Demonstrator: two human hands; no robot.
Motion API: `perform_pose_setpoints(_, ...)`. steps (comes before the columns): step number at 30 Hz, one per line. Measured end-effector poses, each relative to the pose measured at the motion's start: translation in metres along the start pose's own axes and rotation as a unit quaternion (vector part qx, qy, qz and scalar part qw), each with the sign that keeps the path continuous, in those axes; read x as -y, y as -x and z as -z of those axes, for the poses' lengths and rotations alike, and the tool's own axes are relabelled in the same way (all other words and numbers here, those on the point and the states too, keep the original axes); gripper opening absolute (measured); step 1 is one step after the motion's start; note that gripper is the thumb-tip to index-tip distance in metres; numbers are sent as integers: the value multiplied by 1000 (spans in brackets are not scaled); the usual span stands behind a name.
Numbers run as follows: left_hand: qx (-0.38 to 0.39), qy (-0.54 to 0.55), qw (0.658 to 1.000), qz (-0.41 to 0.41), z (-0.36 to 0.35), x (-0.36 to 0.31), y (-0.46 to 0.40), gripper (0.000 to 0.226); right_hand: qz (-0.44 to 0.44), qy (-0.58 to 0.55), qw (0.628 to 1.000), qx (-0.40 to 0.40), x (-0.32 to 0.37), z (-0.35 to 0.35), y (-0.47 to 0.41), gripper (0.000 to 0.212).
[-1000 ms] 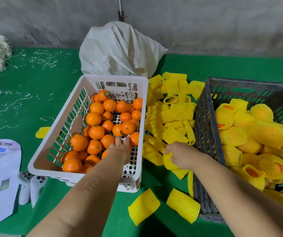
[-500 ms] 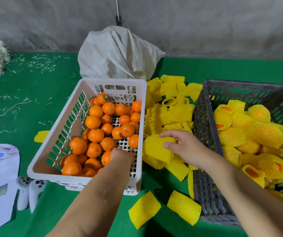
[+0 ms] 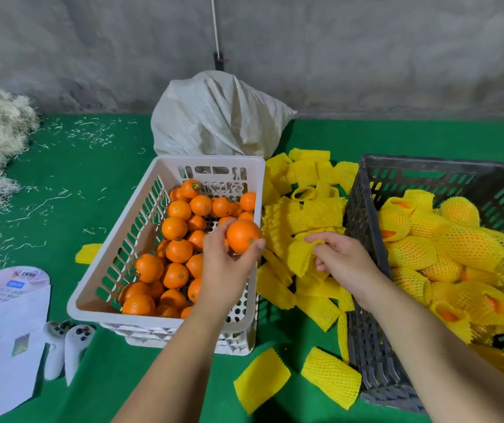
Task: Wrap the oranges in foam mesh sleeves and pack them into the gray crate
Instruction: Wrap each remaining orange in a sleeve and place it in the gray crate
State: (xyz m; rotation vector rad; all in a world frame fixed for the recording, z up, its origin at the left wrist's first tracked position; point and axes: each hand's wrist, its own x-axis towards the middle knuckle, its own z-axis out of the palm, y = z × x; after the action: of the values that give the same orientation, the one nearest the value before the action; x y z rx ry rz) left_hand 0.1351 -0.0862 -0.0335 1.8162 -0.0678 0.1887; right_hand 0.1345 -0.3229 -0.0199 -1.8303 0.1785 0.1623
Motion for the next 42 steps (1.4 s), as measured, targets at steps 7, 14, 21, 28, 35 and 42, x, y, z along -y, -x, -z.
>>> perform_pose_setpoints(7,239,169,947,131,-34,-17,14,64,-3,31,999,-12,10,-4,10,23)
perform_pose_setpoints(14,314,161,922,159,-31,-19,8,73,14,-21,999,-39,5,-2,5,38)
perform_pose_setpoints(21,308,147,929,144,-34,-17,14,57,5,32,998,-54,2,-5,-1,21)
perform_pose_setpoints(28,204,124,970,49,-42,-8,20,64,11,-24,998,-60,3,-3,2,13)
perform_pose_setpoints(35,170,-18,985,-28,-45,-6,23,78,38,-122,991,41,5,-4,11,10)
perform_pose_setpoints(42,213,-58,972,-75,-49,0,24,75,64,-66,996,11,8,-6,12,12)
